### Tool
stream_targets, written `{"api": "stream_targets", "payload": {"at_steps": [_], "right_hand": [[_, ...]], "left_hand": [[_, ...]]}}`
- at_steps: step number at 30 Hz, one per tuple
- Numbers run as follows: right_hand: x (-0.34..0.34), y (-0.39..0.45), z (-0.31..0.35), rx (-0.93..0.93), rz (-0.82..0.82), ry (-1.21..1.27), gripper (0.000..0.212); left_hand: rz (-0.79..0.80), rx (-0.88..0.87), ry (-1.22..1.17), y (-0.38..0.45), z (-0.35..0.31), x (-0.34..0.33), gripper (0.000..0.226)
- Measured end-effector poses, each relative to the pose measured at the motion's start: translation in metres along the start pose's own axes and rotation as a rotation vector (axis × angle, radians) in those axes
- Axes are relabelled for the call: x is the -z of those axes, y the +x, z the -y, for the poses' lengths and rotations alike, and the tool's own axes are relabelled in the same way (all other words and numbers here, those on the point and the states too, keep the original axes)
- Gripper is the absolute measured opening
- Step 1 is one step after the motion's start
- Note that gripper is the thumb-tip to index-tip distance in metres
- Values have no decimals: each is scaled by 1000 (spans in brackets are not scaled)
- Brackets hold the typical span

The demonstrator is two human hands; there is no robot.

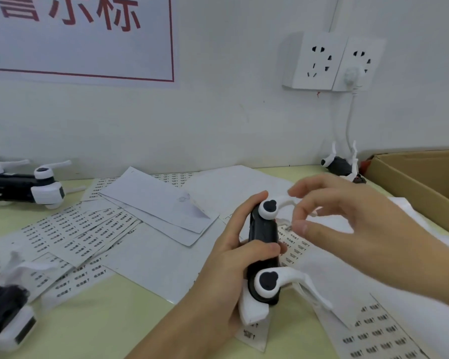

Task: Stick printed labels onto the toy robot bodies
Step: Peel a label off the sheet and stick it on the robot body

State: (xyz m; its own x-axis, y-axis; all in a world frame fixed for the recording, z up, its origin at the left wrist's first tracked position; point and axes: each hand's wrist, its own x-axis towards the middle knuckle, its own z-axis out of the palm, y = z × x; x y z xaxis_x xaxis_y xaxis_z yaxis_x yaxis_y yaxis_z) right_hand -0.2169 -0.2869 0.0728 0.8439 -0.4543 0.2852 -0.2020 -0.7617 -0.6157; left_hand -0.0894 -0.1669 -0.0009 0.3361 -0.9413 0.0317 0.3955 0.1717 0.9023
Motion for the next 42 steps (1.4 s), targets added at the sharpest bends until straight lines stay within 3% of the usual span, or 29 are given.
{"api": "stream_targets", "payload": {"at_steps": [3, 8, 18, 25, 31, 42], "right_hand": [[10, 23, 7, 12, 198, -61, 11], [14, 45, 11, 27, 299, -164, 11], [12, 42, 13, 111, 246, -316, 15], [11, 39, 15, 132, 219, -387, 4], [7, 37, 18, 132, 218, -414, 18], [4, 34, 24, 158, 200, -481, 24]], "left_hand": [[10, -18, -18, 1, 1, 0, 71], [16, -28, 2, 3, 4, 3, 67], [1, 4, 0, 1, 1, -1, 69], [12, -6, 1, 1, 1, -1, 71], [4, -13, 16, 2, 4, -1, 71], [-5, -12, 14, 1, 2, -2, 70]]}}
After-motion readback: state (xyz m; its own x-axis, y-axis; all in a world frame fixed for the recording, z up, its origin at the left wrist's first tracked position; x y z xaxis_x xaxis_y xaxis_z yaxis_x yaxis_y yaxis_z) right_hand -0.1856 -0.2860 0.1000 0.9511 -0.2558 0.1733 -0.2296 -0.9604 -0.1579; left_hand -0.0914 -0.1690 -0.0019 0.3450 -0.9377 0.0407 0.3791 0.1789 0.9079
